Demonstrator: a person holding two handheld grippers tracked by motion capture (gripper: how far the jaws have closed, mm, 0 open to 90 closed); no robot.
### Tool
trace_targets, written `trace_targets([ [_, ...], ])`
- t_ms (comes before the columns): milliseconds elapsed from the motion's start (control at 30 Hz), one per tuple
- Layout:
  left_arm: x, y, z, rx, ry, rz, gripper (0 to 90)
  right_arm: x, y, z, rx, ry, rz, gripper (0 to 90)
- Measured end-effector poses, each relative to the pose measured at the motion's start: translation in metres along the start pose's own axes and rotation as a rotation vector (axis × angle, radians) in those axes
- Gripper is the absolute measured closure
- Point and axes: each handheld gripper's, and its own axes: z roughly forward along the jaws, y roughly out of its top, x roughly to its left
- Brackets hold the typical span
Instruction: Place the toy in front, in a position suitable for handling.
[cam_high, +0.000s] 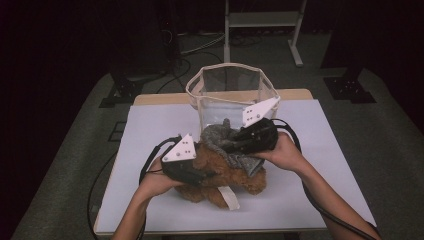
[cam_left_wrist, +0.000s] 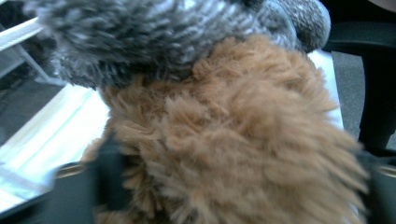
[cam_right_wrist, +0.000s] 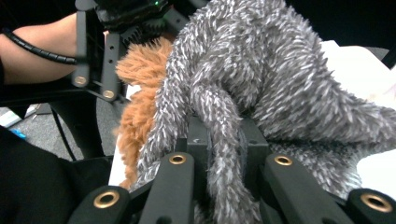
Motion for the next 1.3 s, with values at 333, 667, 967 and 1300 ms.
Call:
trace_targets([
  [333, 0.009, -0.012, -0.01, -0.089, -0.006, -0.062, 52.4, -0.004, -0.001, -0.005, -0.066, -0.014, 0.029, 77.9],
  [667, 0.014, -0.016, -0.016, -0.113, -0.012, -0.094, 52.7, -0.008, -0.023, -0.015, -0.048, -0.025, 0.068, 77.9],
  [967, 0.014, -0.012, -0.011, -0.095, -0.031, -0.083, 52.8, -0.006, -0.021, -0.018, -0.055, -0.031, 0.062, 77.8],
  [1300, 0.017, -0.014, -0.015, -0.106, -0.037, -0.097, 53.0, -0.004, -0.02, -0.013, -0.081, -0.018, 0.06, 77.8],
])
